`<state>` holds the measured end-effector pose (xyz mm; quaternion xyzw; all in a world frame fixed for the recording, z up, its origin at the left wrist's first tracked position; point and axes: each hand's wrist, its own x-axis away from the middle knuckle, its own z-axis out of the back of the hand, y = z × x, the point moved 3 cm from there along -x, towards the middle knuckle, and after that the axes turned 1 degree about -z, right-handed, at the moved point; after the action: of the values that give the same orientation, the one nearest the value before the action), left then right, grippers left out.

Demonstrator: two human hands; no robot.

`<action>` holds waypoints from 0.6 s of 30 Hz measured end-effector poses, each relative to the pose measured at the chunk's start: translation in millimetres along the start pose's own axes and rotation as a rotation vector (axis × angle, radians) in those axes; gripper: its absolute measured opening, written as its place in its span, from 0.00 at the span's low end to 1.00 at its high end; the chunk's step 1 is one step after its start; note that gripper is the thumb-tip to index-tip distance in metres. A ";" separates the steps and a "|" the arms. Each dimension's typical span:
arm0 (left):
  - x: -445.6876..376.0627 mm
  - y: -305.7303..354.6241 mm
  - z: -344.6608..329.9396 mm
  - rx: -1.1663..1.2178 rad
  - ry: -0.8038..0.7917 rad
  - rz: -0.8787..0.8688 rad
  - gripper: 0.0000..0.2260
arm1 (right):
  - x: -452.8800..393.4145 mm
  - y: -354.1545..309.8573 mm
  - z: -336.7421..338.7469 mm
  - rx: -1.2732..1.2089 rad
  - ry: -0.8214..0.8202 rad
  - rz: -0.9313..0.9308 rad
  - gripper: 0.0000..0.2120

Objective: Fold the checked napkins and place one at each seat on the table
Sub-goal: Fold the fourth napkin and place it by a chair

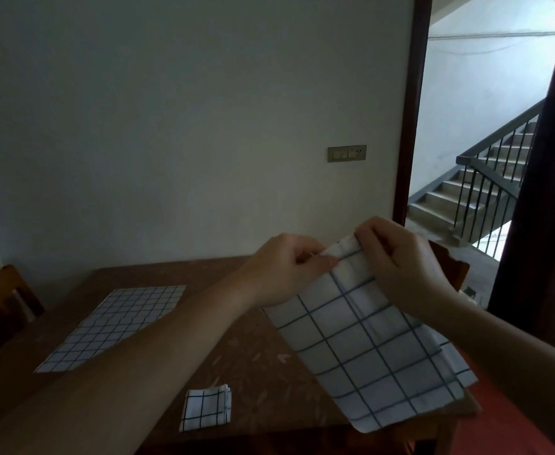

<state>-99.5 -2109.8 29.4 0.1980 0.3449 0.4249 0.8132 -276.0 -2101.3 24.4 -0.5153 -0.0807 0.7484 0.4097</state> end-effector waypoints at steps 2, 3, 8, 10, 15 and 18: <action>4.0 -0.5 6.0 -0.114 0.073 -0.022 0.12 | 0.1 -1.0 5.9 0.000 0.075 0.023 0.13; 6.5 -1.0 8.8 -0.141 0.102 -0.028 0.12 | -0.1 -0.7 8.6 -0.002 0.111 0.025 0.13; 12.2 -8.3 16.9 -0.149 0.286 -0.129 0.13 | -0.6 2.7 14.1 -0.026 0.239 0.009 0.15; 12.9 -9.5 17.5 -0.075 0.347 -0.152 0.12 | 1.1 1.8 14.4 -0.043 0.251 0.008 0.12; 11.5 -8.5 24.3 0.007 0.389 -0.170 0.12 | 2.4 -1.0 15.0 -0.080 0.280 0.011 0.04; 11.9 -7.4 31.9 0.052 0.441 -0.173 0.14 | 1.6 -3.4 14.7 -0.078 0.339 0.029 0.09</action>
<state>-67.4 -2105.1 42.0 0.0909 0.5407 0.3776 0.7461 -286.7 -2093.5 31.9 -0.6507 -0.0320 0.6530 0.3861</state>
